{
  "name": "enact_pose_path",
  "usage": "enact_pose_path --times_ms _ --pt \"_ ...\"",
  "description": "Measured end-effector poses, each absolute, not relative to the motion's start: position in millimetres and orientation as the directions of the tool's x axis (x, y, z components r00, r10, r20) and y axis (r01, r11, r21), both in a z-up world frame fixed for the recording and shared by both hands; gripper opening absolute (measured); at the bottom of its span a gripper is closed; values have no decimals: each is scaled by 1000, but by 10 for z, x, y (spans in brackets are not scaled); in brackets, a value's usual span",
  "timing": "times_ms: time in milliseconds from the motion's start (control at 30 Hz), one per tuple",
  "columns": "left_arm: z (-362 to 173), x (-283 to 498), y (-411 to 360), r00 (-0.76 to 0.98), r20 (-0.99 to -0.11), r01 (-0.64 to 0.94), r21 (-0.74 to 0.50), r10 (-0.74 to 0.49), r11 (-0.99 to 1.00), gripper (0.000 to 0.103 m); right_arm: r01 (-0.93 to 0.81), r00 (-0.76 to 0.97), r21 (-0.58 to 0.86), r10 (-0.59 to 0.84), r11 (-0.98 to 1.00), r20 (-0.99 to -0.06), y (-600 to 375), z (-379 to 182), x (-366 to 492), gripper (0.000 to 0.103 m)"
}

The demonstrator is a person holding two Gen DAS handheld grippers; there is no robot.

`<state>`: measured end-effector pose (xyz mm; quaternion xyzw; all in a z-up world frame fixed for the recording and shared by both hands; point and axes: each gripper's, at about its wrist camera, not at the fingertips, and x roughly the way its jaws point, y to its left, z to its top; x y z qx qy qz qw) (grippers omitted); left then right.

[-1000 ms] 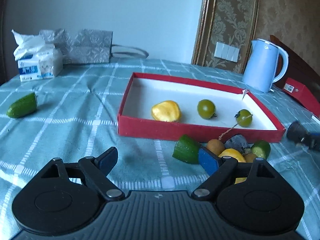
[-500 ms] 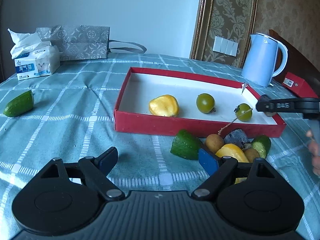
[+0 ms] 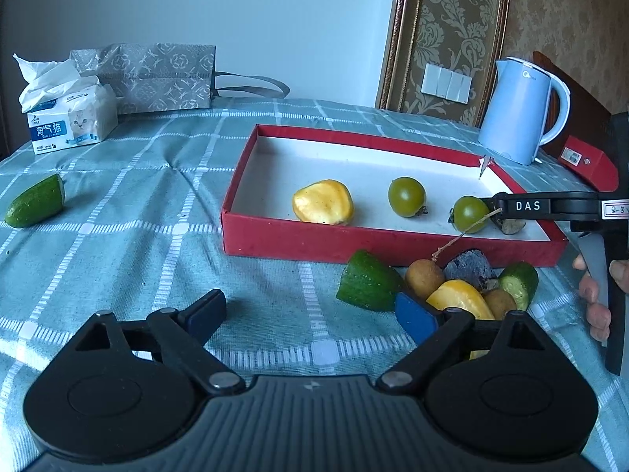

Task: Organize fruits
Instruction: 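Carry the eggplant chunk into the red tray and open the right gripper, then grasp the green cucumber chunk beside the tray with the right gripper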

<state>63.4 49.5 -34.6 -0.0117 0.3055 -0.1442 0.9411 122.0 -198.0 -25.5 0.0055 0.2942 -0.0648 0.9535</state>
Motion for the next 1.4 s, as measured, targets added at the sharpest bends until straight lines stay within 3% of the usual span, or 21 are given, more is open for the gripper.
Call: enact_pose_path --times_ms 200,367,600,1067,1400 --pt "-348 631 489 771 -572 266 -111 -280 958 96 141 870 -2 -125 990 -478 -2015 -120 935 78" --pt "-351 633 471 767 -576 272 -106 -282 956 98 86 889 14 -70 996 -452 -2033 -94 567 78" --pt "-351 633 468 765 -578 275 -105 -284 956 100 -38 922 -86 1 996 -387 -1866 -155 169 78" --pt "-353 634 463 763 -580 279 -105 -287 955 101 -229 859 -74 166 971 -485 -1675 -243 209 78" --pt "-354 637 460 763 -580 279 -103 -285 955 102 -203 802 -58 132 977 -582 -1695 -349 357 77"
